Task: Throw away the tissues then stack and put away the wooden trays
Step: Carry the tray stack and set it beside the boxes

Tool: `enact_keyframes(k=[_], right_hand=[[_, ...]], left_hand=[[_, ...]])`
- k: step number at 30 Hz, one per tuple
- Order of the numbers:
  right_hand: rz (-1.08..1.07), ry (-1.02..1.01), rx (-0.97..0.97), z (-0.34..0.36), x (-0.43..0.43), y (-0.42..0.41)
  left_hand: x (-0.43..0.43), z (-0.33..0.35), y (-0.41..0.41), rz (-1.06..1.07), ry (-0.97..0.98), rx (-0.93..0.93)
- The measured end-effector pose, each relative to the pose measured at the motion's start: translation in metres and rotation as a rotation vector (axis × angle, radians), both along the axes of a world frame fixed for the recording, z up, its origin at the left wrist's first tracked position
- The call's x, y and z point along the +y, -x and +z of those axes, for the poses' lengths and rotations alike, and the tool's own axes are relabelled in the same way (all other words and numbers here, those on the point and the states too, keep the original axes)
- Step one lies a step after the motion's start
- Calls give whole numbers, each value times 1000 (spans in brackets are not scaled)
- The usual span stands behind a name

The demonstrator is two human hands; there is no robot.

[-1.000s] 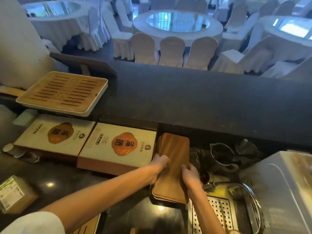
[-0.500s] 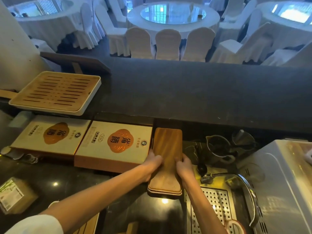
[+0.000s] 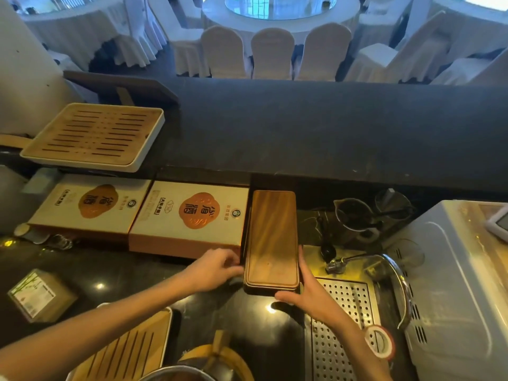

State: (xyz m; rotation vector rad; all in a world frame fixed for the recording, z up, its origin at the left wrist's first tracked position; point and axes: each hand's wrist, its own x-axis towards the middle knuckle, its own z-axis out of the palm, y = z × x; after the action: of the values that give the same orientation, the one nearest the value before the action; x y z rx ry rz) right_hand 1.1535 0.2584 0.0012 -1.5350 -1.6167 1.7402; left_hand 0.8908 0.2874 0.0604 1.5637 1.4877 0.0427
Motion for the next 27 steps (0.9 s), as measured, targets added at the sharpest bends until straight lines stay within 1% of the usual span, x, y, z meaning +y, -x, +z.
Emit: enact_keyframes(k=[2, 4, 6, 8, 12, 16, 18, 21, 24, 27], right_hand=[[1, -17, -14, -4, -8, 3], [-43, -64, -55, -6, -10, 11], [-73, -112, -109, -7, -9, 17], [-81, -144, -136, -10, -9, 20], [-89, -197, -197, -15, -8, 23], [-95, -236, -243, -19, -9, 24], [-105, -219, -222, -22, -9, 26], [-119, -167, -138, -23, -7, 27], [-138, -103, -95, -24, -6, 25], [-122, -91, -73, -24, -7, 24]], left_hand=[[-13, -18, 7, -12, 100, -35], [-23, -33, 3, -42, 128, -103], [-30, -45, -6, -63, 76, -149], [-33, -55, -14, -27, -4, -177], [-33, -62, -17, -12, -166, -143], [-31, -60, -16, -45, -215, -153], [-33, -61, -16, -44, -253, -113], [-37, -63, -20, -37, -296, -15], [-37, -64, -22, -70, -291, 77], [-38, -64, -23, -111, -292, 144]])
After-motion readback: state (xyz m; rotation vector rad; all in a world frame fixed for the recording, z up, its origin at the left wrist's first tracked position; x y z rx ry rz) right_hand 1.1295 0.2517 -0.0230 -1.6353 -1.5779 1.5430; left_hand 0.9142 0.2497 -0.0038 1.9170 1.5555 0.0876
